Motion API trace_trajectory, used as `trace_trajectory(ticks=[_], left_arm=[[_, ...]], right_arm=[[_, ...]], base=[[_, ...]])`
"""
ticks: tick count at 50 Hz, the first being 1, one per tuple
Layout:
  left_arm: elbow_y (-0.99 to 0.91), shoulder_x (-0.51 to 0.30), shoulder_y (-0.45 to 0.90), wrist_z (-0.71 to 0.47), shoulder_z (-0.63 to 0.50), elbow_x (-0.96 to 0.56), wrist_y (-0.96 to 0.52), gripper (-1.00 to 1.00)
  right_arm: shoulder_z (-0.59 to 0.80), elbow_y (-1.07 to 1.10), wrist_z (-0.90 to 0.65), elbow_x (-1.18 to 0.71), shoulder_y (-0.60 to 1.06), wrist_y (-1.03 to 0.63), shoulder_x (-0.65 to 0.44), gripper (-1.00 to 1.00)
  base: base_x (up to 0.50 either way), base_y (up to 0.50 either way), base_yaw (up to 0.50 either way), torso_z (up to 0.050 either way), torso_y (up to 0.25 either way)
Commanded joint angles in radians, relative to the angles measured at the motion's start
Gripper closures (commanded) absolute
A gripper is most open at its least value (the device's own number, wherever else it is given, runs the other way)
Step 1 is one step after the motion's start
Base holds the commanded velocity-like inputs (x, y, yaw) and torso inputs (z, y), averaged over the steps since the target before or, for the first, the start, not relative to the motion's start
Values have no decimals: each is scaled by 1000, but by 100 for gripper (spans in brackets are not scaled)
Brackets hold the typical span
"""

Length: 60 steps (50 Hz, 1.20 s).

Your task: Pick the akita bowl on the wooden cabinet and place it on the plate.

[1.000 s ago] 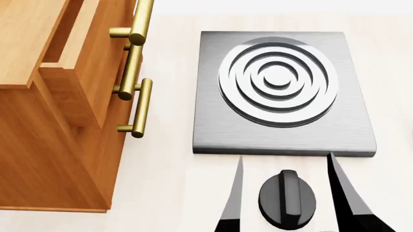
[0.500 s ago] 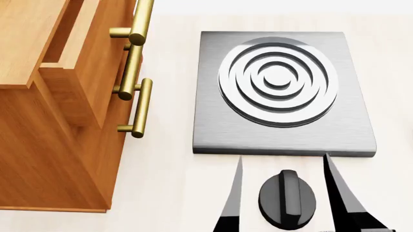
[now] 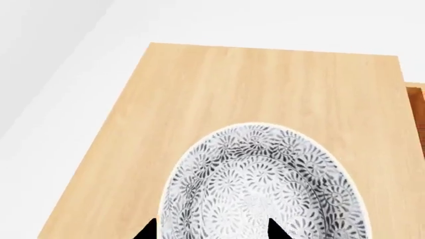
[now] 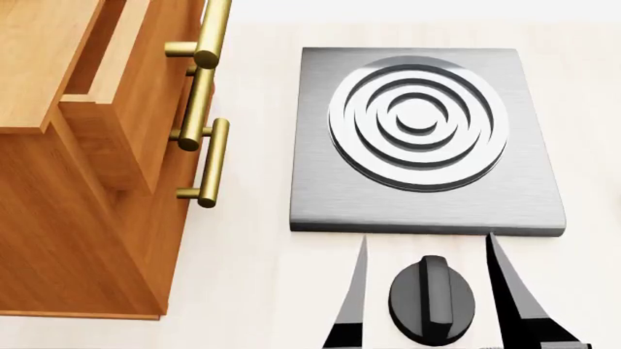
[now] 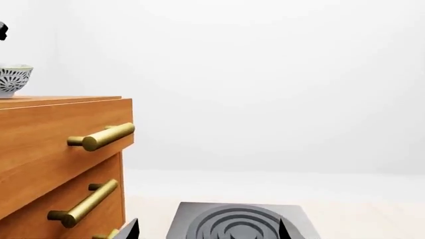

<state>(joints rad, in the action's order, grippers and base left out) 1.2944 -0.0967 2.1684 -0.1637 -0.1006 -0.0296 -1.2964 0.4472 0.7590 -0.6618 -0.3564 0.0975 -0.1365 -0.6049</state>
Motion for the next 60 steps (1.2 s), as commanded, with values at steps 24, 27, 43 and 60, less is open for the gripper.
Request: trace_trajectory(ticks=[24,27,43,60], left_arm=[[14,26,-40,173,-336,56,68,100],[14,31,-36,189,-380,55,105,100],[14,40,-26,273,-391,30,179,100],[14,56,-18,286,-415,29,220,100]], right_arm=[[2,4,-6,4,-2,0,-4,-100],[2,6,-8,4,-2,0,-5,-100],[0,2,-10,1,-2,4,-5,-100],[-5,5,-15,-1,-1,5,-9,-100]], base=[[0,0,0,0,-1],[0,0,0,0,0],[0,0,0,0,-1],[0,0,0,0,-1]])
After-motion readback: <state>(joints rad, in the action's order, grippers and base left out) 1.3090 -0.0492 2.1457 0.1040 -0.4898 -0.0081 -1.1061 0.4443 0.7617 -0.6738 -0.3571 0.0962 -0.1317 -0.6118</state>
